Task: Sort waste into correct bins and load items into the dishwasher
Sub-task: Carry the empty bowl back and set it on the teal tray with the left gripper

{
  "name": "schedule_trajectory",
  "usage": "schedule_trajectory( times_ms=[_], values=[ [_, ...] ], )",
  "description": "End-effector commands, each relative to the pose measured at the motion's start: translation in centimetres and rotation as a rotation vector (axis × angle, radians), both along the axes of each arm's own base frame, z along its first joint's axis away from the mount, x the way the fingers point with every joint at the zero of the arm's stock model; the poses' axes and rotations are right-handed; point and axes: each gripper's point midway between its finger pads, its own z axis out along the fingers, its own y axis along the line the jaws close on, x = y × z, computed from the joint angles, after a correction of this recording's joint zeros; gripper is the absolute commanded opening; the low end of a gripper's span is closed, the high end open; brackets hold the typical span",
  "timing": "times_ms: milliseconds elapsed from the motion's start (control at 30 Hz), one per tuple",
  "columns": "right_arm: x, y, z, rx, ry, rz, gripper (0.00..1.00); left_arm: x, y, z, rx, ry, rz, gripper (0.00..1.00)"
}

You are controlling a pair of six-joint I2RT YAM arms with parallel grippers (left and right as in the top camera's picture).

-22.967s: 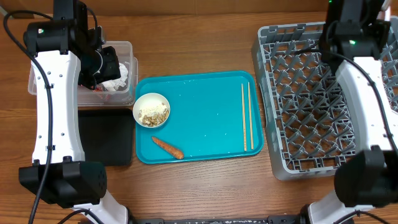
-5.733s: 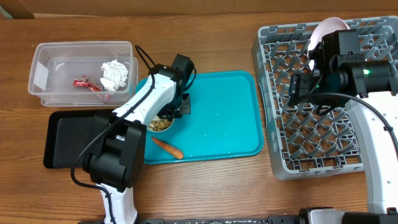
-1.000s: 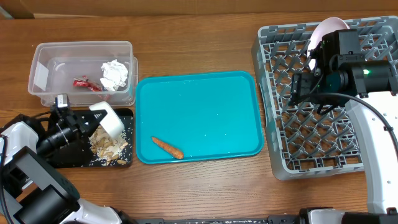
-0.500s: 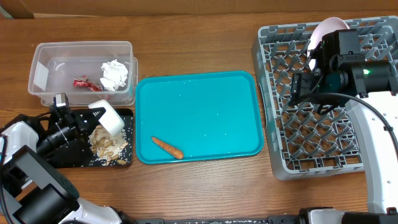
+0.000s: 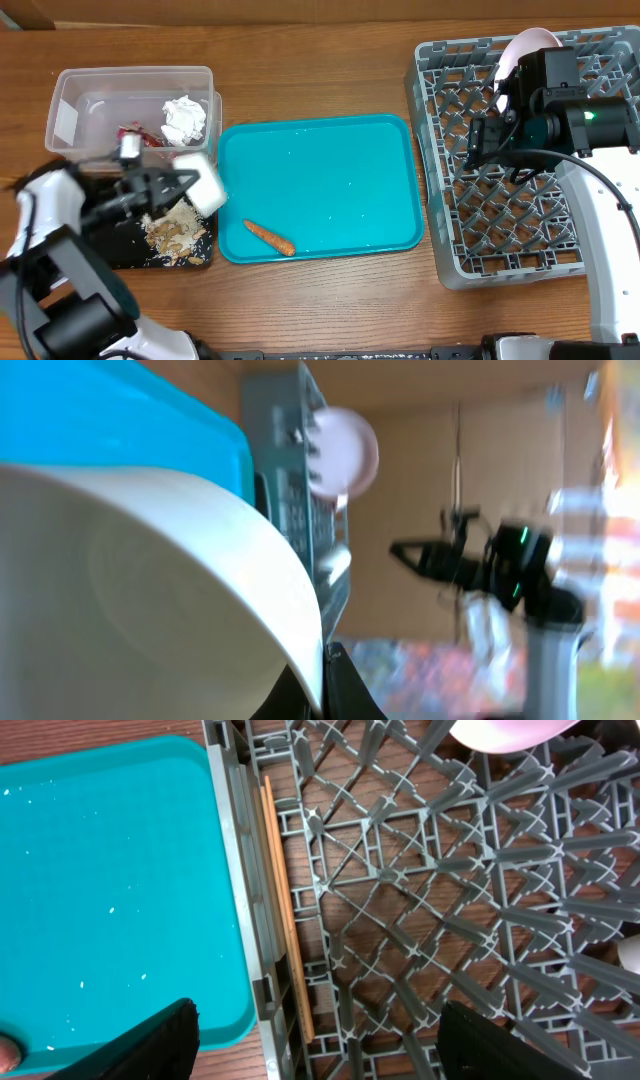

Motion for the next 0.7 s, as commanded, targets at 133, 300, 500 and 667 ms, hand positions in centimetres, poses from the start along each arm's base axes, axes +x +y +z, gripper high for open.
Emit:
schedule_trajectory(
  times_ms=[133,300,500,667],
  values=[
    [0.0,-0.3,0.2,-0.008,-0.01,-0.008,0.79,2.6,-11.8,0.0,0.291,-0.082,-0.383,0.04],
    [0.0,-0.3,0.2,-0.008,-0.009,-0.009,0.79,5.8,-16.6,-4.3,0.716,-0.035,-0.335,0.04],
    [0.0,-0.3,0.2,-0.008,-0.01,-0.009,0.79,7.0,-20.9,-6.0,1.026,-0.152,-0.259,0.04],
    [0.0,-0.3,0.2,-0.007,-0.009,-0.009,0.79,6.4,-22.1,-7.5,1.27,-0.223,-0.233,0.04]
  ],
)
